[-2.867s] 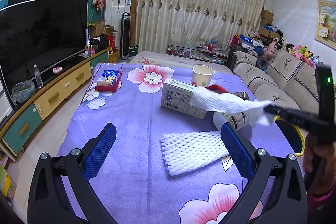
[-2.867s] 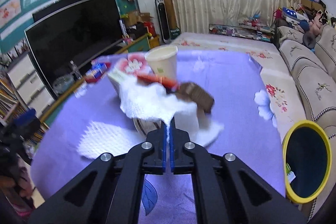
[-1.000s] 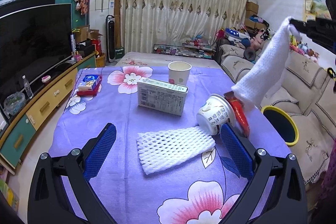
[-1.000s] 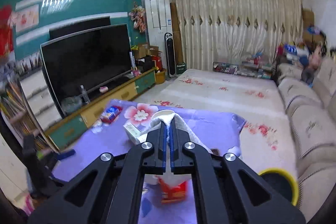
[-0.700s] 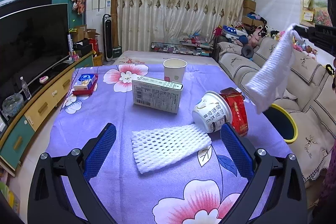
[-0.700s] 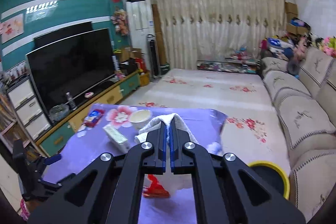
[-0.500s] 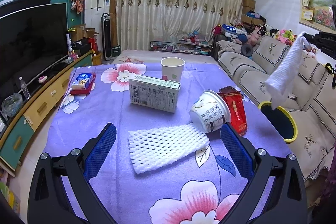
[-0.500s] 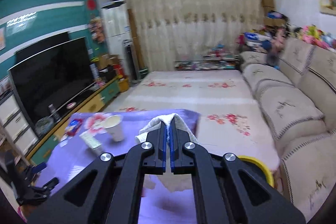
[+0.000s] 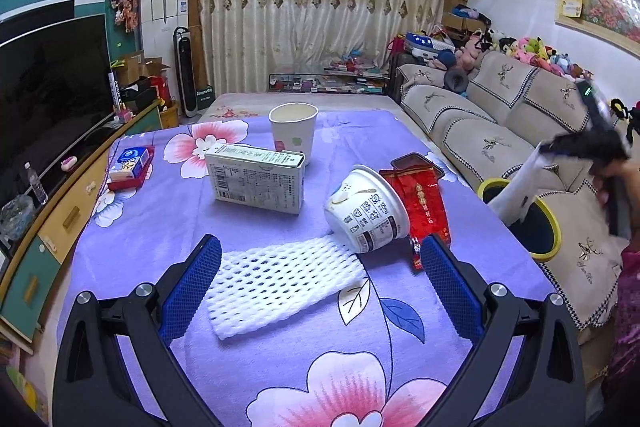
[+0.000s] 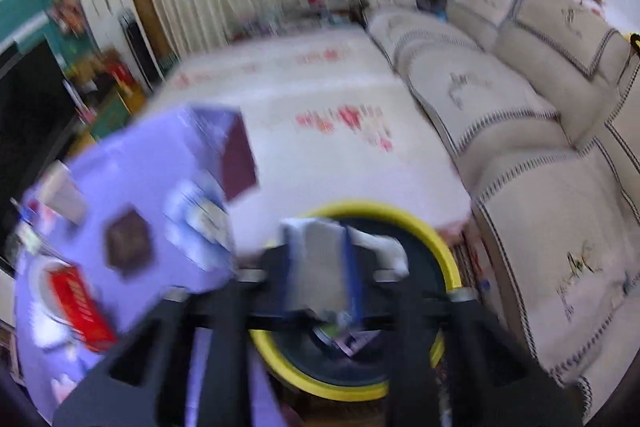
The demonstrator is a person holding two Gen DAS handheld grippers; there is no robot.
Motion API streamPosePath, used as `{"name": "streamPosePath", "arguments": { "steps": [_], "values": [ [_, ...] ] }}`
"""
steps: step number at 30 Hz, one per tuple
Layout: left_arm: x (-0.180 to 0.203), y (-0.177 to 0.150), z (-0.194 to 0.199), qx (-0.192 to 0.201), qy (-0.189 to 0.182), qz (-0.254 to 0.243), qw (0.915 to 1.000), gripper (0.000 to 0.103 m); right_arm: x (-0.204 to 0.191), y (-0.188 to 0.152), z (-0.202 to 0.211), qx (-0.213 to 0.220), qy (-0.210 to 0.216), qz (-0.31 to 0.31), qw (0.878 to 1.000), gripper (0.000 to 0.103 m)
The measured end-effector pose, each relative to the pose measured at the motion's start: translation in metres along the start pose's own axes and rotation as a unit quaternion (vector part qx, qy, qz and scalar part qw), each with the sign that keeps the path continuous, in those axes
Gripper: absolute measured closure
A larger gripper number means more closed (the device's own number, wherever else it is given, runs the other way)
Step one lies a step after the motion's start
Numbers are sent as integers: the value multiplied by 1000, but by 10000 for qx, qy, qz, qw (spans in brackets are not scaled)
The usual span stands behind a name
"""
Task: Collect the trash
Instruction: 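Lift the tissue with the right gripper, carry it over the bin, release, then reach the left gripper to the white foam net and grasp it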
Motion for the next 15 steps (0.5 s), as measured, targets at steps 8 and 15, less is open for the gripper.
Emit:
{"name": "streamPosePath", "arguments": {
  "steps": [8,15],
  "values": [
    [3,0,-4,-38,-52,-19,10000,5,13,-33,-37,-378,-582,329,9970,50],
    [-3,-6,-9,-106,-194,-19,9998,5,2,-41,-4,-56,-271,388,9989,42]
  ]
}}
Point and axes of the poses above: each gripper's, at about its wrist camera, not at the fingertips, and z roughly against the way its jaws point, x to its right, y to its top, the point moved 3 cm from there along -z, roughly the way its jaws point, and after that the axes turned 15 degrees about -z, right-handed, at the moved point
